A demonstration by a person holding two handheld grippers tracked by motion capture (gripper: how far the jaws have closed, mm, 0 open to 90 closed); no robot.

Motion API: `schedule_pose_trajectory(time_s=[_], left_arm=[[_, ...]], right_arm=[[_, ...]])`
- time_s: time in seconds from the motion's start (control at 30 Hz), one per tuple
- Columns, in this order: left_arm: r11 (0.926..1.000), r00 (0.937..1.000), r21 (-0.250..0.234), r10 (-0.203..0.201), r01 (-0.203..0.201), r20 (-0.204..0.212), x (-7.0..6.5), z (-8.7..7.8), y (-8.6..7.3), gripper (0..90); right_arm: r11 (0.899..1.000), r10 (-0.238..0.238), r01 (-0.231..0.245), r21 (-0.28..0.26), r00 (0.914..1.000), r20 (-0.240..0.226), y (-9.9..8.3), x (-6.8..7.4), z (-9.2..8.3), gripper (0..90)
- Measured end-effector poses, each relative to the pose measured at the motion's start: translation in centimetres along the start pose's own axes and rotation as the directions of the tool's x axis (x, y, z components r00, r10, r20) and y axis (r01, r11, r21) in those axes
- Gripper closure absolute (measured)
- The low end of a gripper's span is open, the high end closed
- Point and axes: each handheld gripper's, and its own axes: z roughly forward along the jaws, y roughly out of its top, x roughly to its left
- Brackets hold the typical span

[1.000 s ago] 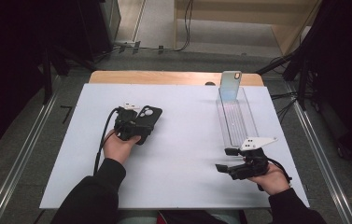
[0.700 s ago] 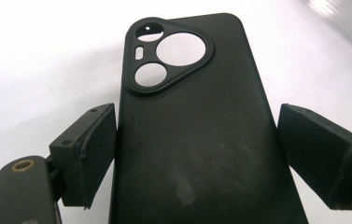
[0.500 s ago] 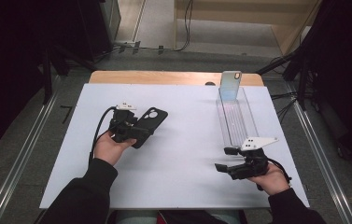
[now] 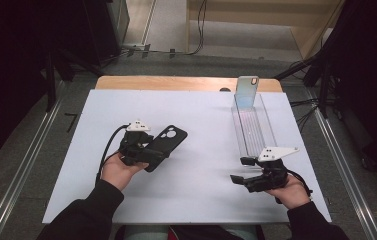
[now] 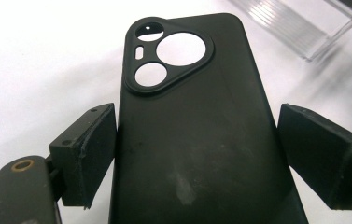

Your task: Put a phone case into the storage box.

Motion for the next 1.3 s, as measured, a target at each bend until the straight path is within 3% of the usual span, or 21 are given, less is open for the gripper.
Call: schedule_pose_trajectory(time_s=[0.2, 0.37, 0.67, 0.8, 0.93, 1.1, 1.3], left_arm=[[0.9998, 1.0, -0.02, -0.002, 0.002, -0.008, -1.2, -0.1, -0.7, 14.4], [0.9985, 0.9997, -0.052, 0.018, -0.019, -0.02, -2.2, 0.1, -1.2, 14.3], [0.9966, 0.9995, -0.077, 0.027, -0.028, -0.014, -3.8, 1.8, -1.9, 14.3], [0.9913, 0.9983, -0.122, 0.045, -0.049, -0.038, -4.5, 2.3, -2.0, 14.3], [0.9867, 0.9966, -0.151, 0.05, -0.059, -0.066, -4.9, 2.5, -2.1, 14.4], [0.9805, 0.9975, -0.191, 0.033, -0.044, -0.062, -4.9, 2.6, -2.4, 14.3], [0.9651, 0.9921, -0.249, 0.054, -0.081, -0.113, -5.4, 2.8, -2.6, 14.3]], right_arm=[[1.0, 0.007, -0.007, 0.001, 1.0, 0.007, 0.1, 0.0, -0.1, 20.3], [0.999, 0.033, -0.033, 0.017, 0.9992, 0.025, 0.3, -0.1, -0.2, 20.2], [0.996, 0.094, -0.094, -0.006, 0.9939, 0.057, 1.1, 0.1, -0.5, 17.6], [0.992, 0.126, -0.126, -0.012, 0.9882, 0.086, 1.5, 0.4, -0.3, 17.6], [0.986, 0.168, -0.166, -0.027, 0.983, 0.075, 1.8, 0.6, -0.2, 17.6], [0.98, 0.196, -0.193, -0.056, 0.9789, 0.059, 2.2, 0.9, -0.4, 17.7], [0.976, 0.214, -0.21, -0.064, 0.9734, 0.081, 2.8, 1.7, -0.2, 17.9]])
